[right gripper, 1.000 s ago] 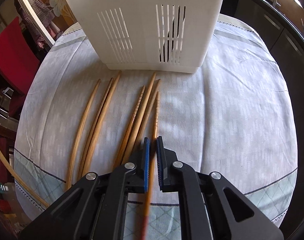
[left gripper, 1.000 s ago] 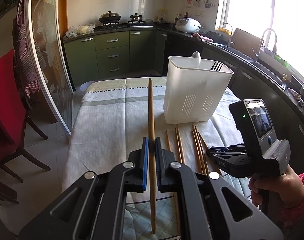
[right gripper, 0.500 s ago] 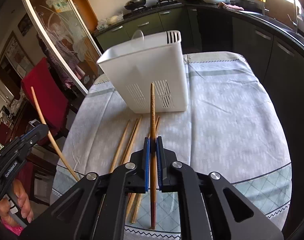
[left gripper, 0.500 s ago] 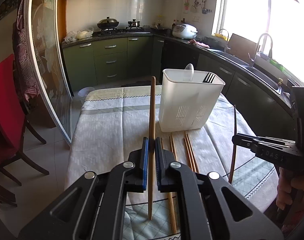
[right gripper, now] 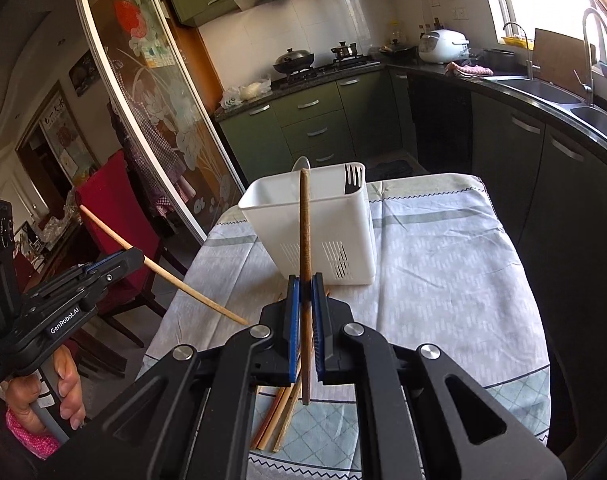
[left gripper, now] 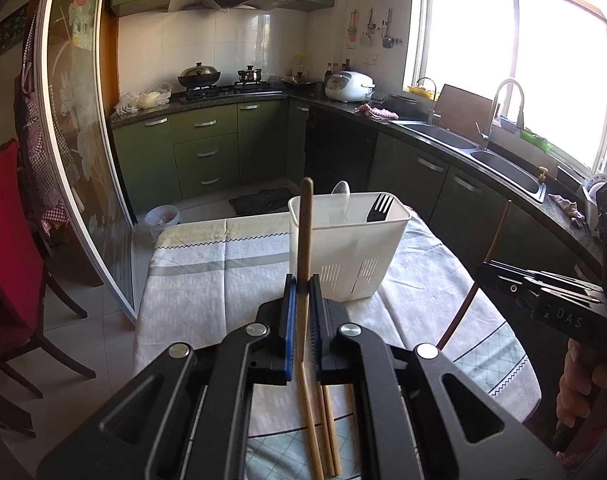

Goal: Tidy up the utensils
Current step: 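Drop both chopsticks into the white holder with both tools, then lower the left tool to a wooden chopstick and close on it, then lift the chopstick with the left tool toward the holder, then grasp a wooden chopstick with the right tool while the left tool holds another, then raise both held chopsticks above the white holder with both tools, then open both tools to drop the chopsticks into the white holder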

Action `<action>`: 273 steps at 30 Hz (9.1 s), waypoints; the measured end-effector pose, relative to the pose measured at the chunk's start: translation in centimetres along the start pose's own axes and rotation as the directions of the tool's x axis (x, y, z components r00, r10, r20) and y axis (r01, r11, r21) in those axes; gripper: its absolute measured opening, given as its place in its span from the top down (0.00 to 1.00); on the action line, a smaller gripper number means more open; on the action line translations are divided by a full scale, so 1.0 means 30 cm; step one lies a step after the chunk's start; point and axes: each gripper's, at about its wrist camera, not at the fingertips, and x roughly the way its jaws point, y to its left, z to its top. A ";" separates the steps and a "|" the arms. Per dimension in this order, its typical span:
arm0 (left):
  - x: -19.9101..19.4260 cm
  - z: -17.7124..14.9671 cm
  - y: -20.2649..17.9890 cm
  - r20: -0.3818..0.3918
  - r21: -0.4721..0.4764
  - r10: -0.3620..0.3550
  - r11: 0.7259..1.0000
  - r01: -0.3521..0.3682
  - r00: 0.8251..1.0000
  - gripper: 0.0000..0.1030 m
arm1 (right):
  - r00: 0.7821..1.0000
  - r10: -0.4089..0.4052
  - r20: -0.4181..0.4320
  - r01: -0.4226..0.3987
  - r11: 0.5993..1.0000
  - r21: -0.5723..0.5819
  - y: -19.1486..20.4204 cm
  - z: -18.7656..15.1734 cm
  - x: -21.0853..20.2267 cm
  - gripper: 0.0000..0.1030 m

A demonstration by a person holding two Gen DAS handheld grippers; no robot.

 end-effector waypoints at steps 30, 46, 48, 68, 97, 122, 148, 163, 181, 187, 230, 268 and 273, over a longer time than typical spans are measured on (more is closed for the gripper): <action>0.260 0.464 -0.117 0.143 0.025 0.035 0.999 -0.039 0.989 0.94 | 0.981 -0.062 0.184 0.067 0.997 -0.024 -0.060 0.565 0.159 0.93; 0.422 0.268 -0.071 -0.035 0.030 0.035 0.999 -0.034 0.999 0.94 | 0.996 -0.080 0.031 0.083 0.990 -0.116 -0.036 0.342 0.394 0.93; 0.408 0.257 -0.069 -0.040 0.027 0.032 0.999 -0.031 0.999 0.94 | 0.996 -0.082 0.036 0.086 0.990 -0.116 -0.031 0.331 0.377 0.93; 0.362 -0.058 -0.025 -0.385 -0.019 -0.032 0.999 0.027 0.922 0.94 | 0.995 -0.065 -0.074 0.057 0.993 -0.108 -0.058 -0.062 0.204 0.92; 0.651 -0.292 -0.018 -0.620 0.007 0.056 0.998 -0.066 0.783 0.93 | 0.979 -0.030 -0.203 0.026 0.999 -0.021 -0.114 -0.240 0.260 0.85; 0.136 -0.172 0.049 -0.162 -0.024 0.024 0.999 -0.028 0.987 0.93 | 0.889 -0.054 -0.455 0.071 0.997 0.021 -0.048 -0.207 0.579 0.83; 0.173 -0.208 0.069 -0.202 -0.017 0.020 1.000 -0.024 0.979 0.93 | 0.849 -0.187 -0.495 0.173 0.982 -0.075 0.067 -0.191 0.743 0.82; 0.236 -0.238 0.088 -0.283 -0.009 0.024 1.000 -0.028 0.959 0.93 | 0.841 -0.247 -0.482 0.210 0.969 -0.129 0.082 -0.208 0.756 0.80; 0.699 -0.204 0.168 -0.560 -0.103 0.032 0.989 -0.108 0.828 0.86 | 0.877 -0.171 -0.449 0.183 0.983 -0.017 -0.041 -0.207 0.640 0.94; 0.749 -0.190 0.136 -0.585 -0.075 0.047 0.991 -0.112 0.810 0.78 | 0.880 -0.157 -0.447 0.170 0.985 -0.011 -0.066 -0.219 0.597 0.94; -0.053 -0.133 0.040 -0.119 0.024 -0.056 0.998 0.059 0.991 0.94 | 1.000 -0.010 0.008 0.011 0.991 -0.136 0.054 -0.195 -0.136 0.94; 0.298 0.243 -0.124 0.156 0.059 0.028 0.998 -0.038 0.987 0.94 | 0.973 0.009 0.229 0.011 0.996 -0.089 0.051 0.199 -0.222 0.94; 0.241 0.235 -0.101 0.167 0.039 -0.001 0.999 -0.005 0.986 0.84 | 0.957 0.003 0.290 0.015 0.998 -0.062 0.045 0.329 -0.202 0.94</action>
